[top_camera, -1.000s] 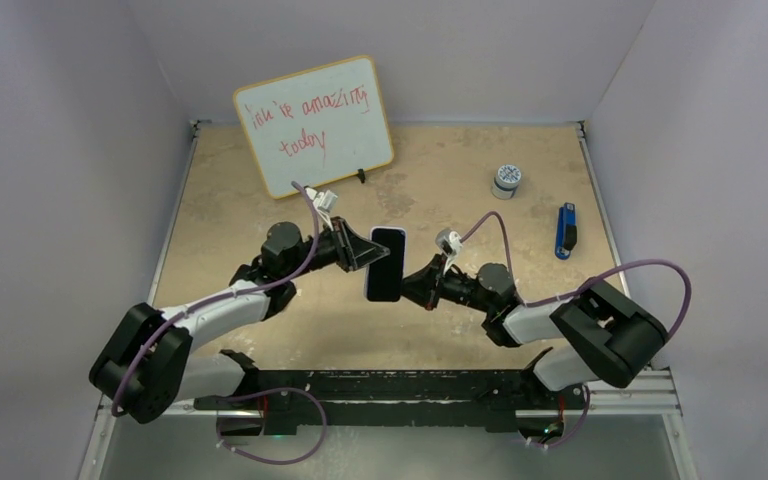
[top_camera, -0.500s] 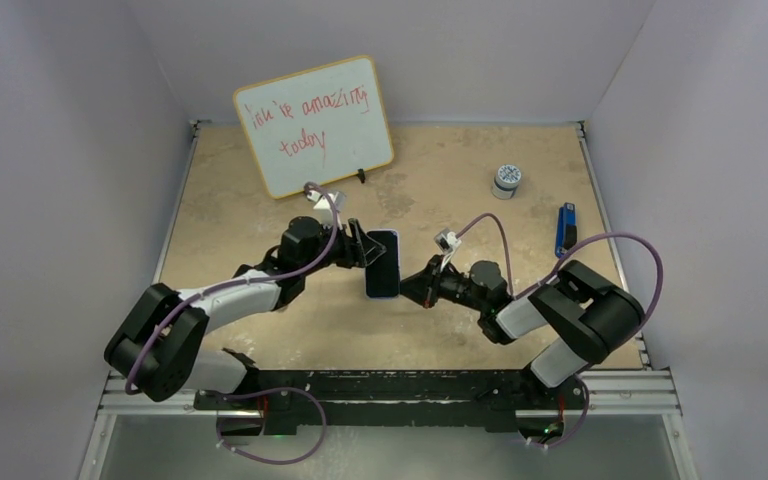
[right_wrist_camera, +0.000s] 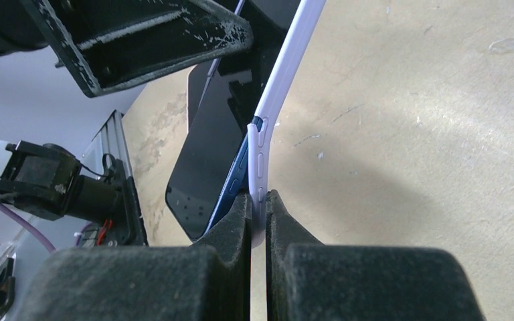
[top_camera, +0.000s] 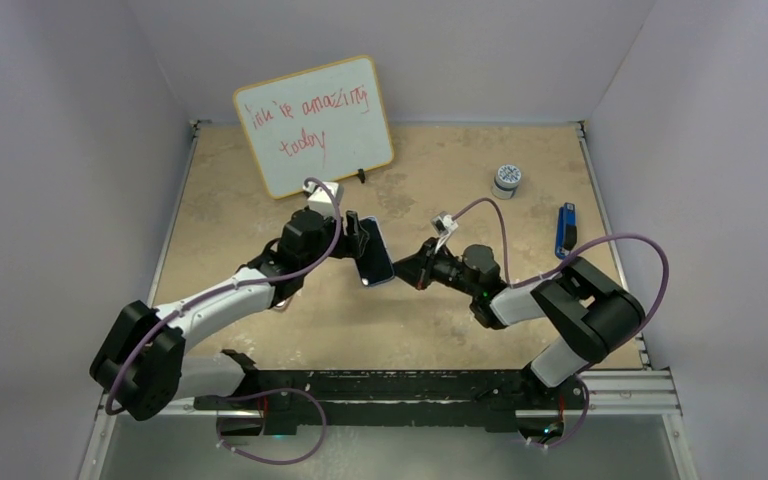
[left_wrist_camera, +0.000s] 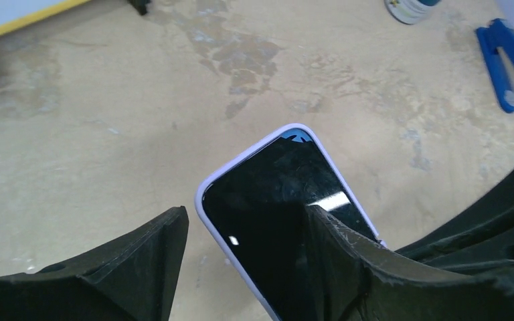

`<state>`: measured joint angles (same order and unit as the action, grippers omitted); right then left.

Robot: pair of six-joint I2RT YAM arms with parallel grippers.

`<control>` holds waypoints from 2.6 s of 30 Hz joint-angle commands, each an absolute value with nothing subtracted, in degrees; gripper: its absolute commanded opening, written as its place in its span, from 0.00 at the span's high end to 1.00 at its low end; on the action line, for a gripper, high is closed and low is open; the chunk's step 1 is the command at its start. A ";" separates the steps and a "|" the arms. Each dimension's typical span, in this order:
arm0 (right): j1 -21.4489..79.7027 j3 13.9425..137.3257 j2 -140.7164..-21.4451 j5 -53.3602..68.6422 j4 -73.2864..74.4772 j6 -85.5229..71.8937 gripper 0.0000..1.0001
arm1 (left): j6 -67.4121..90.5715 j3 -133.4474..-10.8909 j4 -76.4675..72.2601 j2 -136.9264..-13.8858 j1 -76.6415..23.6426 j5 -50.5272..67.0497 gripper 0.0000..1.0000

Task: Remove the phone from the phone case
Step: Remove the phone case from the phone.

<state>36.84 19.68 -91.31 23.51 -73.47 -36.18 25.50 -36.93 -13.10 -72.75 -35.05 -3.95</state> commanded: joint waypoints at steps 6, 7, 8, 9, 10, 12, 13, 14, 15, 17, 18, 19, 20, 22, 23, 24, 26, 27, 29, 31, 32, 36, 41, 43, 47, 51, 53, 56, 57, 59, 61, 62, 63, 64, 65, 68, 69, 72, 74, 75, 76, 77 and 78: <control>36.66 23.82 -88.76 25.29 -75.21 -37.35 1.00 | 17.58 -39.41 -6.83 -71.00 -35.42 -20.25 0.31; 36.65 23.88 -88.77 25.53 -75.23 -37.35 1.00 | 17.62 -39.61 -6.84 -71.32 -35.42 -20.64 0.31; 36.68 23.95 -88.81 25.64 -75.11 -37.35 1.00 | 17.73 -39.76 -6.81 -71.50 -35.42 -20.69 0.30; 36.65 24.05 -88.81 25.62 -74.91 -37.31 1.00 | 17.68 -39.81 -6.87 -71.54 -35.39 -20.50 0.30; 36.65 24.12 -88.93 25.47 -74.64 -37.34 1.00 | 17.67 -39.70 -7.12 -71.36 -35.36 -20.15 0.30; 36.66 24.44 -89.07 24.88 -72.92 -37.15 1.00 | 17.14 -39.11 -7.47 -70.44 -35.38 -19.35 0.30; 36.65 24.77 -89.24 24.49 -71.70 -37.03 1.00 | 16.73 -38.89 -7.45 -69.88 -35.40 -19.07 0.30; 36.65 25.22 -89.36 24.01 -70.12 -36.74 1.00 | 16.31 -38.85 -7.19 -69.34 -35.43 -18.89 0.30; 36.65 25.80 -89.55 23.71 -68.74 -36.66 1.00 | 15.86 -39.10 -6.40 -68.82 -35.61 -18.47 0.30; 36.66 26.83 -90.15 23.32 -66.42 -36.64 1.00 | 14.90 -39.81 -3.92 -67.87 -36.65 -18.31 0.30; 36.65 27.19 -90.50 23.29 -65.57 -36.76 1.00 | 14.33 -40.12 -3.00 -67.63 -37.56 -18.70 0.30; 36.61 27.67 -90.86 23.34 -64.60 -36.93 1.00 | 13.73 -40.47 -1.98 -67.21 -38.52 -19.37 0.30; 36.64 28.20 -91.26 23.37 -63.62 -37.05 1.00 | 13.37 -40.84 -0.83 -66.89 -39.26 -19.89 0.30; 36.48 29.14 -92.00 23.29 -61.23 -37.17 1.00 | 12.77 -41.56 1.54 -66.08 -40.27 -20.56 0.30; 36.35 29.60 -92.39 23.29 -60.31 -37.27 1.00 | 12.48 -41.83 2.75 -65.63 -40.52 -20.69 0.30; 36.28 29.96 -92.72 23.29 -59.56 -37.34 1.00 | 12.15 -42.22 3.64 -65.10 -40.87 -20.72 0.30; 36.08 30.43 -93.40 23.33 -58.45 -37.60 1.00 | 11.46 -42.99 4.94 -64.42 -42.05 -20.51 0.30; 36.04 30.79 -93.69 23.36 -57.95 -37.64 1.00 | 10.82 -43.39 5.53 -64.38 -42.86 -20.52 0.30; 35.95 31.29 -94.22 23.38 -56.91 -37.70 1.00 | 9.89 -44.58 7.06 -65.20 -45.36 -21.23 0.30; 35.89 31.96 -94.74 23.57 -55.65 -37.78 1.00 | 9.04 -46.32 9.44 -66.78 -48.69 -23.43 0.30; 35.83 32.39 -95.16 23.90 -54.94 -37.88 1.00 | 8.34 -47.08 10.34 -67.65 -50.57 -25.50 0.30; 35.36 33.91 -96.78 25.20 -52.90 -38.94 1.00 | 6.19 -49.00 13.07 -71.50 -57.55 -34.07 0.31; 35.12 34.81 -98.81 26.97 -52.99 -39.96 1.00 | 6.09 -49.48 14.00 -75.06 -59.91 -36.04 0.39; 34.97 34.97 -99.40 27.39 -53.01 -40.26 1.00 | 5.81 -49.33 13.39 -75.95 -60.63 -35.75 0.41; 34.79 35.32 -100.30 28.15 -53.09 -40.66 1.00 | 5.48 -49.31 11.86 -78.55 -61.92 -33.70 0.42; 34.55 35.46 -100.86 28.51 -53.10 -40.80 1.00 | 5.84 -49.77 11.06 -81.48 -62.61 -32.73 0.42; 34.44 35.51 -101.21 28.93 -53.28 -41.16 1.00 | 5.76 -50.02 10.31 -82.83 -62.74 -32.67 0.42; 34.32 35.76 -101.66 29.75 -53.56 -41.41 1.00 | 5.47 -49.93 9.03 -84.72 -62.75 -33.20 0.43; 34.22 35.70 -101.73 29.87 -53.61 -41.55 1.00 | 5.45 -49.97 8.71 -85.33 -62.75 -33.69 0.43; 34.23 35.77 -101.78 30.17 -53.67 -41.57 1.00 | 5.32 -50.09 8.19 -86.25 -62.76 -33.88 0.43; 34.21 35.93 -101.80 30.38 -53.71 -41.48 1.00 | 5.07 -50.14 7.31 -86.99 -62.84 -33.88 0.44; 34.21 35.98 -101.92 30.55 -53.72 -41.46 1.00 | 4.83 -49.99 6.63 -87.33 -62.84 -34.03 0.44; 34.21 36.02 -102.03 30.77 -53.66 -41.40 1.00 | 4.64 -49.86 5.98 -87.67 -62.84 -34.31 0.44; 34.19 36.10 -102.18 30.95 -53.69 -41.45 1.00 | 4.46 -49.90 5.72 -88.10 -62.84 -34.74 0.44; 34.20 36.14 -102.29 31.14 -53.70 -41.43 1.00 | 4.46 -50.04 5.52 -88.58 -62.84 -35.29 0.44; 34.16 36.27 -102.32 31.44 -53.71 -41.42 1.00 | 4.69 -50.26 5.33 -89.10 -62.84 -37.93 0.45; 34.14 36.28 -102.31 31.46 -53.70 -41.45 1.00 | 4.74 -50.25 5.36 -89.05 -62.84 -38.68 0.46; 34.17 36.26 -102.36 31.45 -53.70 -41.45 1.00 | 4.85 -49.98 5.36 -88.50 -62.84 -40.58 0.47; 34.11 36.34 -102.41 31.44 -53.71 -41.43 1.00 | 5.01 -49.56 5.38 -87.98 -62.84 -42.34 0.48; 34.12 36.30 -102.45 31.55 -53.70 -41.44 1.00 | 4.97 -49.43 5.48 -87.71 -62.84 -43.01 0.49; 34.12 36.30 -102.48 31.55 -53.70 -41.41 1.00 | 4.93 -49.32 5.63 -87.52 -62.84 -43.74 0.49; 34.14 36.31 -102.48 31.51 -53.70 -41.40 1.00 | 4.92 -49.29 5.89 -87.38 -62.84 -44.56 0.49; 34.11 36.32 -102.50 31.55 -53.77 -41.44 1.00 | 4.92 -49.23 6.35 -87.30 -62.84 -45.50 0.49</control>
